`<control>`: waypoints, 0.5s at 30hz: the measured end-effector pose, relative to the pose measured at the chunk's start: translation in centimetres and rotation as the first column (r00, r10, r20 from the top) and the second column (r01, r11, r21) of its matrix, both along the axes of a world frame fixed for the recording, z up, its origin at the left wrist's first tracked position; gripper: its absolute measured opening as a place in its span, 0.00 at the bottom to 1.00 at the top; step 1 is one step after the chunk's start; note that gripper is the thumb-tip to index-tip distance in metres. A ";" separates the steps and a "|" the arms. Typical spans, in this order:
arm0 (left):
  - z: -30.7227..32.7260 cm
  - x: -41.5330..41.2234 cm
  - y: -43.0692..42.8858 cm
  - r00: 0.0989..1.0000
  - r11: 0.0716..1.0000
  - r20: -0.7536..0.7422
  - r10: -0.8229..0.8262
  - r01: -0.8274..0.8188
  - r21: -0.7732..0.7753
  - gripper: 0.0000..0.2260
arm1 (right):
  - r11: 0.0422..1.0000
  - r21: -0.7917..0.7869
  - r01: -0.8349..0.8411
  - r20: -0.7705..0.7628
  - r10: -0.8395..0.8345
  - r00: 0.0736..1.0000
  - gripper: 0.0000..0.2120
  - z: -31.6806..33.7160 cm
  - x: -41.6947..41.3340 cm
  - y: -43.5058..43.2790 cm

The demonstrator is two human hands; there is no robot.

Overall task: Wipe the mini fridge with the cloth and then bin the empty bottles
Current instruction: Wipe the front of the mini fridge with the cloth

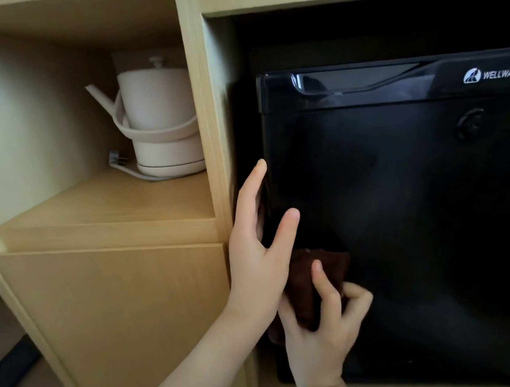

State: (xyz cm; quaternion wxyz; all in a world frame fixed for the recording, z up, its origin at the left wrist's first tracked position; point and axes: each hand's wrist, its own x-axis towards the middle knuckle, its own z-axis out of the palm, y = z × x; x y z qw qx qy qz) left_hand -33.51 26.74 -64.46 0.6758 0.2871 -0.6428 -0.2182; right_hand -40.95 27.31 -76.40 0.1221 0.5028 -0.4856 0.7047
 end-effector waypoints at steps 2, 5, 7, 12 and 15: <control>0.2 0.0 0.2 1.000 1.000 0.022 0.008 -0.009 0.025 0.29 | 0.999 0.043 0.005 0.052 -0.007 0.999 0.29 -1.8 -0.7 0.8; 0.9 0.2 0.3 0.989 0.994 0.109 0.101 -0.096 -0.044 0.30 | 0.997 0.072 0.015 0.185 -0.029 0.982 0.29 -3.1 -1.1 1.7; 1.7 0.2 0.1 0.956 0.967 0.190 0.225 -0.196 -0.161 0.29 | 1.000 0.025 0.016 0.230 -0.021 0.973 0.29 -1.4 -1.1 1.6; 2.5 -0.2 -0.5 0.866 0.865 0.239 0.439 -0.335 -0.373 0.27 | 0.988 -0.143 0.066 0.238 -0.030 0.971 0.26 5.2 -3.4 -0.1; 2.0 -0.4 -1.3 0.817 0.785 0.269 0.511 -0.316 -0.532 0.23 | 0.994 -0.088 0.064 0.208 -0.045 0.977 0.27 3.4 -4.2 0.3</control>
